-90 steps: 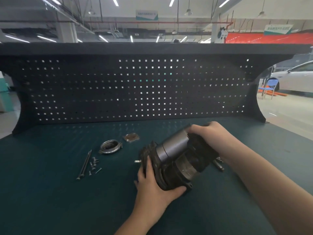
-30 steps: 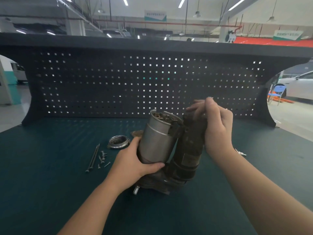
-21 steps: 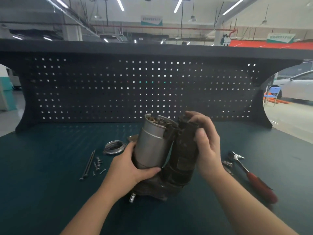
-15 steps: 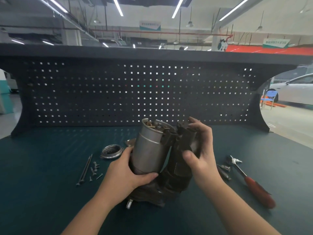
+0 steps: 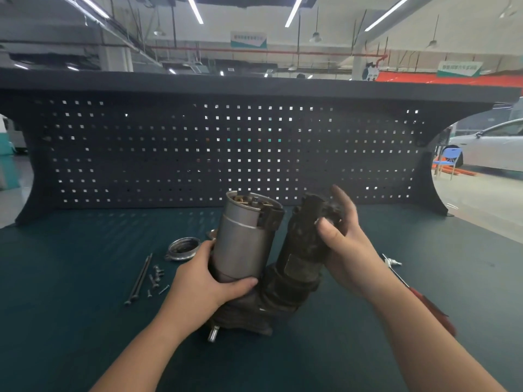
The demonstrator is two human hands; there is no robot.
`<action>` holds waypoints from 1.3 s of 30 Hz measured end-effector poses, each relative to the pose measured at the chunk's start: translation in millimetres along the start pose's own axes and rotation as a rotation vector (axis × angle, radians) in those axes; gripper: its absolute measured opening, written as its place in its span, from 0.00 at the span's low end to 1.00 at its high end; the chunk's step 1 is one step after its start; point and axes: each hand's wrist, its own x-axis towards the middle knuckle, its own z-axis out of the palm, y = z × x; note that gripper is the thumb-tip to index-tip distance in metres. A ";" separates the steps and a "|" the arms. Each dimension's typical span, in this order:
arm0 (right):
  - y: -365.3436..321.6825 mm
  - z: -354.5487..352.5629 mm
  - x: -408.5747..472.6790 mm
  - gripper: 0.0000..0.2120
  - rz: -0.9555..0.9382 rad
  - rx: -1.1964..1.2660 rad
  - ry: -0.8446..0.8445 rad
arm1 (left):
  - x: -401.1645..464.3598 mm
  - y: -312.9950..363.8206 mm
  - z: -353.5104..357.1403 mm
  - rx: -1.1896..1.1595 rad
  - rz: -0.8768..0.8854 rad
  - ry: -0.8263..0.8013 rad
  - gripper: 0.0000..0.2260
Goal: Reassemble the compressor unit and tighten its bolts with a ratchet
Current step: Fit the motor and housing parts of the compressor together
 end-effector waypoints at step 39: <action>3.5 19.6 9.1 0.32 0.091 0.391 0.344 | -8.8 -4.0 -4.6 -0.059 0.022 0.078 0.26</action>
